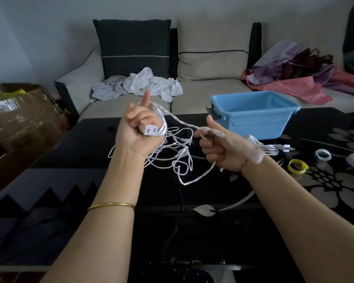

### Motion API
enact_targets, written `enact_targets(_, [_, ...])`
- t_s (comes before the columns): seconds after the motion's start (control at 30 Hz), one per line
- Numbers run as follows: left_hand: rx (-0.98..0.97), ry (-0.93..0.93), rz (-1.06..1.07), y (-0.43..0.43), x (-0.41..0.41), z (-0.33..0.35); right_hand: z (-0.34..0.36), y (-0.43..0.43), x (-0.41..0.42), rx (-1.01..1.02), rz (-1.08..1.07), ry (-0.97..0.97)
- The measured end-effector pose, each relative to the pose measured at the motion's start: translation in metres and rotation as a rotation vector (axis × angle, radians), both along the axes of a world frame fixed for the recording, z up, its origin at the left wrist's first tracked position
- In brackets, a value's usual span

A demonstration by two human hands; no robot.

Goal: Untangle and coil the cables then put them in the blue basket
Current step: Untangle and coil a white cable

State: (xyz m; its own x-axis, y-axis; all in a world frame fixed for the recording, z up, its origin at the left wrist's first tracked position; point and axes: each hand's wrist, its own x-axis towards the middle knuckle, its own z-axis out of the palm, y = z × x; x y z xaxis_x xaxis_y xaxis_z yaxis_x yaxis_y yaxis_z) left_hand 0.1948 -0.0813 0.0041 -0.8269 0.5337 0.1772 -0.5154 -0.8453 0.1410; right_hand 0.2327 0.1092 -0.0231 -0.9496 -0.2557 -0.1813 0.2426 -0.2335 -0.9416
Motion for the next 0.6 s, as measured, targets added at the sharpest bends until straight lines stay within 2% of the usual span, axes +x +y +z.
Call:
enact_targets(0.1, [0.002, -0.115, 0.223, -0.003, 0.003, 0.002, -0.004, 0.006, -0.001, -0.063, 0.013, -0.107])
enact_targets(0.17, [-0.011, -0.155, 0.332, -0.005, 0.002, 0.002, -0.010, 0.008, -0.001, -0.011, 0.039, -0.133])
enact_targets(0.23, [-0.013, -0.161, 0.419, -0.009, 0.001, 0.005, -0.017, 0.012, 0.000, 0.277, 0.050, -0.098])
enact_targets(0.3, [-0.022, -0.134, 0.496, -0.013, 0.000, 0.007, -0.020, 0.014, 0.003, 0.682, 0.120, -0.066])
enact_targets(0.43, [-0.112, -0.009, 0.531, -0.015, 0.003, 0.011, -0.018, 0.013, 0.012, 1.375, 0.428, -0.160])
enact_targets(0.5, [-0.213, 0.064, 0.474, -0.014, 0.004, 0.012, -0.015, 0.010, 0.015, 1.456, 0.497, -0.289])
enact_targets(0.53, [-0.278, 0.099, 0.440, -0.012, 0.006, 0.013, -0.014, 0.008, 0.016, 1.491, 0.482, -0.277])
enact_targets(0.6, [-0.423, 0.146, 0.380, -0.004, 0.010, 0.014, -0.008, 0.009, 0.014, 1.642, 0.331, -0.041])
